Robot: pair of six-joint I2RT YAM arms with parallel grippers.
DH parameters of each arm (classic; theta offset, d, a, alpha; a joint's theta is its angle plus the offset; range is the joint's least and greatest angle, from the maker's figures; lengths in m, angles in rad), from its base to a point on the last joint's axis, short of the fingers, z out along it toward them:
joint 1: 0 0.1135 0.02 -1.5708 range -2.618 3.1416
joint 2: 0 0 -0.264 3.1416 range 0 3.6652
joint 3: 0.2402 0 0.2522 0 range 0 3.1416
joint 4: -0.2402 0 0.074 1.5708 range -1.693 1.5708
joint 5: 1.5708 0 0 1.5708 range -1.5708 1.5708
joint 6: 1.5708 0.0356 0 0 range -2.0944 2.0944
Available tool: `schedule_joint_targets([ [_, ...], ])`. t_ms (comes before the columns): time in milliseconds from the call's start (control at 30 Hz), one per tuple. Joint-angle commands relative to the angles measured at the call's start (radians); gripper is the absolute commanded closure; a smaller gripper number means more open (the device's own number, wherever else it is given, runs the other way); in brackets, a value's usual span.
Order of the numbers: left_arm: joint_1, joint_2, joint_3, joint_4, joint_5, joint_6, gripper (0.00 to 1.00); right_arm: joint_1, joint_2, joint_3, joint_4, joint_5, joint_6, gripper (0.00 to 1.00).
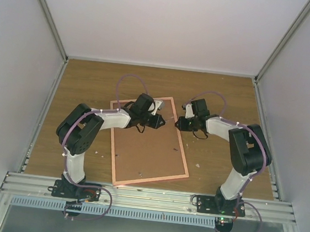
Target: Take the photo out of the frame
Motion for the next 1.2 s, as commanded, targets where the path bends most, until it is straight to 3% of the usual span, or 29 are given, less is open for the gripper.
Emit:
schedule_joint_targets([
  [0,0.007,0.023,0.030,0.045,-0.003,0.017,1.00,0.002,0.021,-0.026,0.033,-0.015,-0.007,0.87],
  [633,0.021,0.015,0.018,0.009,-0.142,-0.033,1.00,0.004,0.014,-0.046,0.045,-0.008,0.006,0.92],
  [1167,0.029,-0.161,-0.065,0.035,-0.134,-0.056,1.00,-0.008,0.010,-0.040,0.048,0.014,0.059,0.99],
])
